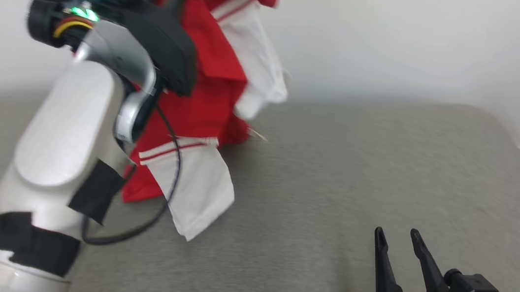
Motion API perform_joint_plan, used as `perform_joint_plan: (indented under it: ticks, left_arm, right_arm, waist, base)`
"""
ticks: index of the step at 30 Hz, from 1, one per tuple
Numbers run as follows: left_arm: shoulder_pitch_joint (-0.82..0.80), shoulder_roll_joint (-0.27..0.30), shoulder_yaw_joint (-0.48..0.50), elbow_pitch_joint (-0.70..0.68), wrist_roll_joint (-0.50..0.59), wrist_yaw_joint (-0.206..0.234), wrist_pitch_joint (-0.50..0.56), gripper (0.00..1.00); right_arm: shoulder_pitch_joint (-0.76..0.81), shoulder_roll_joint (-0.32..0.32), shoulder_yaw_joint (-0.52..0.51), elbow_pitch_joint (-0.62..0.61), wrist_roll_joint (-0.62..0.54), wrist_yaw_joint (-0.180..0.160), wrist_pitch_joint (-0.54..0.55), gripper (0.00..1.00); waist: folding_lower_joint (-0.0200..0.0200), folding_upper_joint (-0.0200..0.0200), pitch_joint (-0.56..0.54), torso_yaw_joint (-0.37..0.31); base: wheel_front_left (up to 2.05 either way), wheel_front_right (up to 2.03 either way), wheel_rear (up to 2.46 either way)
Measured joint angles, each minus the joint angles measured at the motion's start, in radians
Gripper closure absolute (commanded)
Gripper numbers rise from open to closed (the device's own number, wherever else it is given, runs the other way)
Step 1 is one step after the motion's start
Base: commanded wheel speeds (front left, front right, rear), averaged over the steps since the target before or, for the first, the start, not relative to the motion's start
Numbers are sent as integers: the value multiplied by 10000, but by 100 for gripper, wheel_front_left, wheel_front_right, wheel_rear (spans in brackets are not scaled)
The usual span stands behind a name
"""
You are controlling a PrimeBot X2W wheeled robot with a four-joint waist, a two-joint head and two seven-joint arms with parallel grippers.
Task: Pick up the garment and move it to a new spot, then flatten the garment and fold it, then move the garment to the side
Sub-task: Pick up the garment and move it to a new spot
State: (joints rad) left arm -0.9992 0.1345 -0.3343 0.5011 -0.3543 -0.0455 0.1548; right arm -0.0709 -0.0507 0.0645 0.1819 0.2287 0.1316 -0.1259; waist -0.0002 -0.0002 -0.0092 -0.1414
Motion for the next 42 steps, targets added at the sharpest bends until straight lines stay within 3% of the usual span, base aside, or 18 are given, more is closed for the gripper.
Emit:
perform_joint_plan:
  ticks: [9, 14, 15, 16, 17, 25, 34, 42]
  left_arm:
    - [1853, -240, -1181, 523, 77, -295, 683, 100]
    - [2961, -447, -1850, 1122, -19, -508, 685, 100]
    - [3161, -487, -1941, 1246, -92, -522, 721, 95]
    - [3344, -539, -2015, 1313, -199, -531, 711, 28]
    - [3492, -593, -2100, 1360, -278, -594, 725, 0]
    - [4070, -702, -2485, 1145, -685, -594, 1039, 0]
    - [4170, -704, -2240, -401, -1225, -244, 1703, 0]
    - [3777, -525, -1783, -715, -1588, 205, 2667, 0]
  right_arm:
    - [-116, -4, 107, 272, 318, 0, -280, 0]
    - [-310, -4, 270, 546, 458, 0, -391, 0]
    - [-333, 0, 316, 577, 477, 0, -418, 0]
    - [-337, 8, 355, 606, 497, 0, -418, 0]
    - [-334, 8, 345, 652, 497, 0, -420, 0]
    - [-303, 4, 38, 826, 309, 0, -362, 0]
    - [95, 6, -88, 635, 174, 0, -63, 0]
    - [110, 6, -17, 500, 182, 0, 29, 0]
  waist:
    - [2, 1, 549, -1389]
    - [4, 2, 1114, -1772]
    - [4, 3, 1211, -1813]
    - [4, 2, 1295, -1841]
    - [4, 3, 1365, -1852]
    - [4, 3, 1308, -1432]
    - [1, 2, 440, -830]
    - [1, 2, 164, -1230]
  base:
    - [0, 0, 0]
    - [0, 0, 0]
    - [0, 0, 0]
    - [0, 0, 0]
    - [0, 0, 0]
    - [0, 0, 0]
    - [0, 0, 0]
    - [0, 0, 0]
